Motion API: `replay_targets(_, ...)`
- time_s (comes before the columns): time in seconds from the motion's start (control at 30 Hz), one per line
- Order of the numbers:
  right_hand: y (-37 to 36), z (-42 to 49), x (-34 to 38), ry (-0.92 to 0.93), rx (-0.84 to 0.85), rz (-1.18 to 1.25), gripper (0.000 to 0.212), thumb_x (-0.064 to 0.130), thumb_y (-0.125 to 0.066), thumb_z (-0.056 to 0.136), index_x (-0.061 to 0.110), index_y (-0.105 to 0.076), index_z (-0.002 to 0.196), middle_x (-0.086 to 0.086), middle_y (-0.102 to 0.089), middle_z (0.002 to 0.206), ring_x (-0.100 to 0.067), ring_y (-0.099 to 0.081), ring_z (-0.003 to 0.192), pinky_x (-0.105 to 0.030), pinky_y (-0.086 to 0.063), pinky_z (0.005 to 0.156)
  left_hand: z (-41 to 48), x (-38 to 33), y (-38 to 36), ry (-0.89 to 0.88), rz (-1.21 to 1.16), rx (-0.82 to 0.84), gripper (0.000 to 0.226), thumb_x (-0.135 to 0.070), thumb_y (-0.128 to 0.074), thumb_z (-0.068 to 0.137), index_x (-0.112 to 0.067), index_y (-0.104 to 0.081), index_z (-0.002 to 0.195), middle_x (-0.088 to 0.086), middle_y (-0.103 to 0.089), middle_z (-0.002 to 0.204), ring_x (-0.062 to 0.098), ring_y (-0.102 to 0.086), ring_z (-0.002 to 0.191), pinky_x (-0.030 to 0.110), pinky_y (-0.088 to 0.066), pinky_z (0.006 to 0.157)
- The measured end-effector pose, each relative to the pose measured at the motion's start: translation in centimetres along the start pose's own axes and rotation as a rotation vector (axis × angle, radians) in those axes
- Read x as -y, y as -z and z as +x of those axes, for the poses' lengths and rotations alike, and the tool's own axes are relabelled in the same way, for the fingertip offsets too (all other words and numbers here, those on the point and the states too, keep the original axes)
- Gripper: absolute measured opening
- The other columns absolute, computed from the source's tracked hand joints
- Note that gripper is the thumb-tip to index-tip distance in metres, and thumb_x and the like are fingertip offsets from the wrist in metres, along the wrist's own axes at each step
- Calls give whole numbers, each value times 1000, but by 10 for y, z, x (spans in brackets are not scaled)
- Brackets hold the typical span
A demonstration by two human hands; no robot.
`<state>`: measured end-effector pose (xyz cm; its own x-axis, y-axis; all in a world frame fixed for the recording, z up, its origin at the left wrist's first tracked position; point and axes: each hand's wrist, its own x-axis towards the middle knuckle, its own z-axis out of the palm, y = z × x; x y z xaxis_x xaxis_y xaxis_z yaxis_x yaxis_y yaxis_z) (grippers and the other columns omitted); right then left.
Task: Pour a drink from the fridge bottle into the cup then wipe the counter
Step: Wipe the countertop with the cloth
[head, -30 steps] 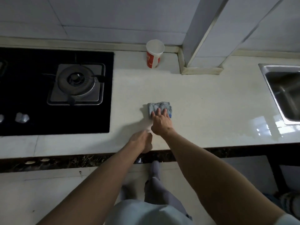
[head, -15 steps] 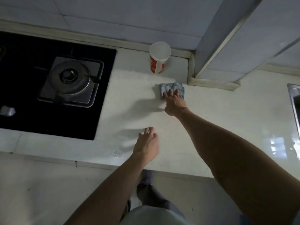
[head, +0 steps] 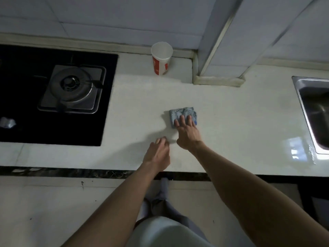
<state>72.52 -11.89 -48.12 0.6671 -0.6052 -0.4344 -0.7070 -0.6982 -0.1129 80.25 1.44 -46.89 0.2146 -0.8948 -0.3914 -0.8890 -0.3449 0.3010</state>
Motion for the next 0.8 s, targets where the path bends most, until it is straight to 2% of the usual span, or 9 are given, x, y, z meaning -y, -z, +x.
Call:
replay_targets(0.23, -54, -102, 9, -110, 0, 39, 81, 11, -51, 90, 15, -5, 157, -12, 2, 164, -42, 10, 148, -45, -3, 123, -30, -25, -31, -52, 76, 50, 44, -17, -57, 90, -6, -53, 132, 9, -41, 139, 26, -40, 130, 42, -38, 109)
replay_targets(0.43, -81, -165, -2, -196, -33, 96, 81, 4, -44, 86, 16, -7, 157, -11, 1, 164, -39, 9, 149, -43, 0, 122, -42, -27, -33, -64, 64, 67, 37, -7, -47, 88, -5, -56, 124, 10, -43, 136, 27, -41, 128, 41, -39, 109)
replay_targets(0.57, -83, -178, -11, -226, -42, 125, 80, 5, -46, 86, 16, -11, 157, -12, -3, 164, -40, 5, 149, -44, -5, 123, -47, -33, -28, -70, 65, 105, 34, -9, -46, 90, -4, -55, 123, 10, -44, 135, 27, -41, 128, 41, -39, 108)
replay_targets(0.8, -75, -172, -12, -242, 44, 181, 78, 7, -44, 84, 16, -14, 156, -13, -4, 164, -42, 5, 149, -45, -8, 123, -52, -64, -35, -83, 67, 152, 39, -11, -48, 92, -3, -52, 130, 11, -45, 140, 28, -40, 132, 41, -39, 108)
